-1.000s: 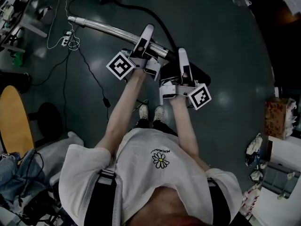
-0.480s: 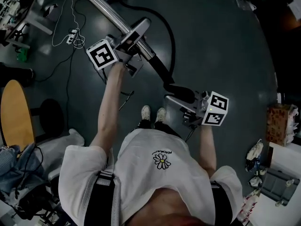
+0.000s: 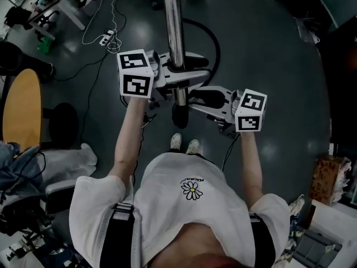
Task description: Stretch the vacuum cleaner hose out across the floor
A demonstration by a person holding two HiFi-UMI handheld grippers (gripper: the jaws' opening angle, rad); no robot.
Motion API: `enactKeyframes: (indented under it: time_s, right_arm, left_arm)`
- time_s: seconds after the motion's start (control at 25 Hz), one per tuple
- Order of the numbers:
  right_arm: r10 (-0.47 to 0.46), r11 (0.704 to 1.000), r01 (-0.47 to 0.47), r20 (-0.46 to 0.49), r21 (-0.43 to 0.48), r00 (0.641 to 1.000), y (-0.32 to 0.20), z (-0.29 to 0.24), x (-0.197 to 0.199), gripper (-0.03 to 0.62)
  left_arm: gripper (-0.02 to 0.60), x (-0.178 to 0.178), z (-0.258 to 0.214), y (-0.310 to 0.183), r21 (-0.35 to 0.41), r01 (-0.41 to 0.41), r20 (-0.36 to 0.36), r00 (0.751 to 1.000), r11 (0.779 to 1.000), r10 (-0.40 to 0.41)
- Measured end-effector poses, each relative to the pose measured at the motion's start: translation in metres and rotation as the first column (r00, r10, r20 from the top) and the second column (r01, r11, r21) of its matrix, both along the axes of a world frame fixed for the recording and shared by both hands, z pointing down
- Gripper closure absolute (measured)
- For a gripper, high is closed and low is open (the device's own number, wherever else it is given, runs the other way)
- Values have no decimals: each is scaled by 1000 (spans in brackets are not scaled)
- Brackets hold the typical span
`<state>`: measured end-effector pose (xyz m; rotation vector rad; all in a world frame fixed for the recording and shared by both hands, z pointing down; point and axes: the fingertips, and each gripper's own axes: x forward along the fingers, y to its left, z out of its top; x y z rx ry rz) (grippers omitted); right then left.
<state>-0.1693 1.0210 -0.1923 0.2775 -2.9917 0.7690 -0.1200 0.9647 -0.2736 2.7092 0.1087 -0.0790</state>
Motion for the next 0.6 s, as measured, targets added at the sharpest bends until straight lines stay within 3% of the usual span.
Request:
enactKeyframes:
  time_s: [0.2,0.44,0.6]
  right_arm:
    - [-86,990,110,228,-92,970,36,-27,-26,444]
    - [-145,986,154,112,-69,983,62,-14,-64,436]
    - [-120,988,128,87,-90,989,84,0,-69,436]
  left_arm:
    - [437,-15,-18,45,47,-28,-21,999,999,29]
    - [437,-32,2,76,55,-57,52,997,997,54]
    - [437,-33,16,102,49,-91,38,995,995,89]
